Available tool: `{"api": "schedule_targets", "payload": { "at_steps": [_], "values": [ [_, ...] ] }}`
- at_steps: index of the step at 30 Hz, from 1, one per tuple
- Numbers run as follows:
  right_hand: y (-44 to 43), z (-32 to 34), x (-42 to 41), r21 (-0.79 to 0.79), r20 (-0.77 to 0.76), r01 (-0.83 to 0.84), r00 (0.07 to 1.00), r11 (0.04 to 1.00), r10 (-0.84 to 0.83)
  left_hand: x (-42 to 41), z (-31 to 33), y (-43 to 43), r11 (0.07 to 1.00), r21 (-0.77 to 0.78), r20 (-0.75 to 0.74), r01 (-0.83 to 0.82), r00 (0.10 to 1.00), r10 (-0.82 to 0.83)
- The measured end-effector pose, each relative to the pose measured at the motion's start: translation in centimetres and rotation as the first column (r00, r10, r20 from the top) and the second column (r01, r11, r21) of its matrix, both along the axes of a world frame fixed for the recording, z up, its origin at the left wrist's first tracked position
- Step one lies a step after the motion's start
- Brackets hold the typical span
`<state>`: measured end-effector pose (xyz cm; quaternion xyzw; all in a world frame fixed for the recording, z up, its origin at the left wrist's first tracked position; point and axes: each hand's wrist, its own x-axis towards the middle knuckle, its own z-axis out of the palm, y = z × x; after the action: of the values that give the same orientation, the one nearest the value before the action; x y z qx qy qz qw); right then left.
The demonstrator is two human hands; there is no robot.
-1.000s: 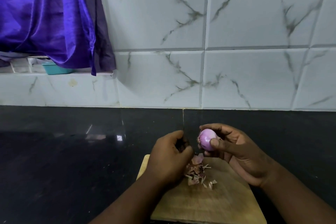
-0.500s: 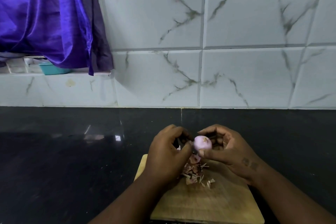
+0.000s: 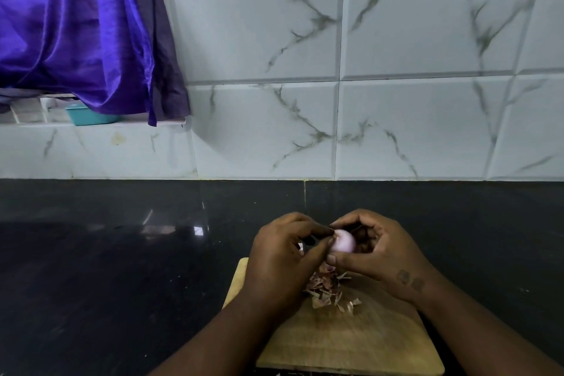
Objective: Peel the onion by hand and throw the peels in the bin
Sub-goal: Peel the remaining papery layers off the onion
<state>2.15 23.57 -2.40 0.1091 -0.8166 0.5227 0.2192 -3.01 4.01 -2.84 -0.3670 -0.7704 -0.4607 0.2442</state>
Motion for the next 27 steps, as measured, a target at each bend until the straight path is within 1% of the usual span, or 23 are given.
{"api": "schedule_targets", "payload": {
  "at_steps": [3, 8, 11, 16, 19, 27],
  "values": [
    [-0.05, 0.04, 0.08, 0.023, -0.039, 0.044, 0.998, 0.999, -0.043, 0.07, -0.03, 0.01, 1.000, 0.014, 0.021, 0.015, 1.000, -0.015],
    [-0.14, 0.18, 0.24, 0.155, -0.056, 0.113, 0.993, 0.981, -0.105, 0.04, -0.19, 0.15, 0.999, 0.048, 0.124, 0.023, 0.992, -0.029],
    [-0.12, 0.33, 0.30, 0.201, -0.039, 0.105, 0.994, 0.974, -0.099, 0.17, -0.19, 0.32, 1.000, 0.006, 0.158, 0.026, 0.987, -0.027],
    [-0.22, 0.57, 0.59, 0.195, 0.003, 0.027, 1.000, 0.980, -0.028, 0.10, -0.38, 0.49, 0.998, -0.056, 0.217, 0.020, 0.976, -0.007],
    [-0.31, 0.66, 0.68, 0.220, -0.011, 0.053, 0.999, 0.974, -0.052, 0.16, -0.41, 0.51, 0.995, -0.082, 0.255, 0.056, 0.966, -0.033],
    [-0.24, 0.42, 0.46, 0.170, -0.081, 0.167, 0.984, 0.971, -0.156, -0.04, -0.46, 0.54, 0.997, 0.010, 0.279, 0.078, 0.957, -0.077]
  ]
}}
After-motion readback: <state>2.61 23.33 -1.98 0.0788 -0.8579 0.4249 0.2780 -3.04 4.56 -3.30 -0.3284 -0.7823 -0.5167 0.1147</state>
